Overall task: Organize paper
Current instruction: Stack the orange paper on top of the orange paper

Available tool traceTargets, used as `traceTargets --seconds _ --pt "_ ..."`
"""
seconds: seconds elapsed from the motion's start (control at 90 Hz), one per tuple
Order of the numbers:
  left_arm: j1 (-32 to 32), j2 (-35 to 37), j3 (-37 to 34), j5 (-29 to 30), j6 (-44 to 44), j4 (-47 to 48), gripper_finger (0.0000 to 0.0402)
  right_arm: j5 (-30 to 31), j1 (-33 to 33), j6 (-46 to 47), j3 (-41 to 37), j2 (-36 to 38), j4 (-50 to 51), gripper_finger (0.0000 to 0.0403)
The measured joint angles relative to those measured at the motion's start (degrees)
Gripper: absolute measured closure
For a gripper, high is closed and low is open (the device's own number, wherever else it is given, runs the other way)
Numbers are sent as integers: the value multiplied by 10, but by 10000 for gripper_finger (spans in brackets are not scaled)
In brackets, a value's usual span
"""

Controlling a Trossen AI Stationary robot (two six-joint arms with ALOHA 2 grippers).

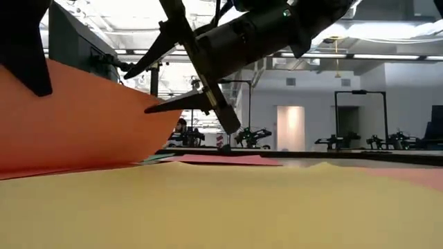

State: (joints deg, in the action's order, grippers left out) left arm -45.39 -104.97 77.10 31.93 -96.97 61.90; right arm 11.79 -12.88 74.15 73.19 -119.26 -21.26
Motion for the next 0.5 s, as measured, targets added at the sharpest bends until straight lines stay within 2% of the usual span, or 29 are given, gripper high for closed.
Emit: traceTargets --seconds 0.278,0.389,0.5 --pt "1 0 0 15 14 -17 402 0 18 0 0 0 11 221" --pt "1 0 0 24 14 -17 402 0 19 -8 0 0 12 253" --pt "1 0 0 27 14 -17 402 0 19 -11 0 0 15 302"
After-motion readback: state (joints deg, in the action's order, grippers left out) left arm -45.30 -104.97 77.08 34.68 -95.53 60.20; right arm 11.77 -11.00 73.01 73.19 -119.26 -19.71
